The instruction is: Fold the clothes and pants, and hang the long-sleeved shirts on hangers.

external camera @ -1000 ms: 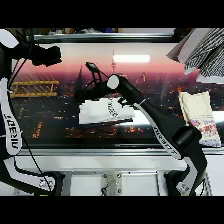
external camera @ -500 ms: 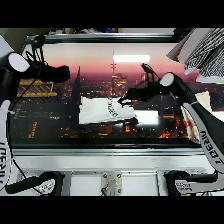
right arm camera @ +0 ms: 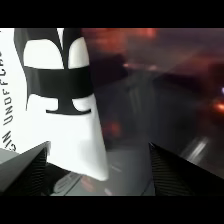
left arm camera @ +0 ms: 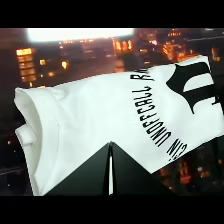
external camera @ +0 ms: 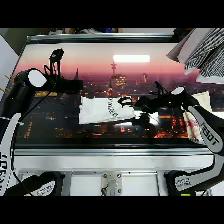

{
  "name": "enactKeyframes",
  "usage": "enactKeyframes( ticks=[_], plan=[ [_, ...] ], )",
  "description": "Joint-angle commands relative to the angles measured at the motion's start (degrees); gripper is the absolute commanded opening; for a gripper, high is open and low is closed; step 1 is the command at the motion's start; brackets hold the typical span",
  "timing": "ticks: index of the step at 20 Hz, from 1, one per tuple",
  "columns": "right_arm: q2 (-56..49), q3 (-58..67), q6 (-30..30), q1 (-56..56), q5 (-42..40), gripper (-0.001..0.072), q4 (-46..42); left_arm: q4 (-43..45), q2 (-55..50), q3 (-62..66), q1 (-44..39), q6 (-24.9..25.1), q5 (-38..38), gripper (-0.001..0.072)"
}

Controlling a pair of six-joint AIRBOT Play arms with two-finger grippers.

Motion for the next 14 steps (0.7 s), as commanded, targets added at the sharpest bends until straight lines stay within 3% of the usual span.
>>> enactKeyframes(
  ticks=[1, 6, 8, 11, 14],
  plan=[
    [-5.1, 1.2, -3.2, 2.4, 0.1, 0.0715, 7.1, 0.0, 0.2, -0.4, -0.4, 0.1, -0.9, 0.0006],
    [-9.1, 4.0, -5.1, 8.4, -3.6, 0.0712, 14.1, 0.0, 0.2, -0.4, -0.4, 0.1, -0.9, 0.0006],
    [-9.3, 4.2, -7.7, 10.0, -5.9, 0.067, 16.3, 0.0, 0.2, -0.4, -0.4, 0.1, -0.9, 0.0007],
    [-9.2, 4.2, -12.2, 10.1, -6.8, 0.0018, 17.5, 0.0, 0.2, -0.4, -0.4, 0.1, -1.4, 0.0007],
    [-6.2, 4.3, -13.0, 7.6, -6.3, 0.0014, 15.8, 0.0, 0.1, -0.4, -0.4, 0.1, -2.4, 0.0007]
  ],
)
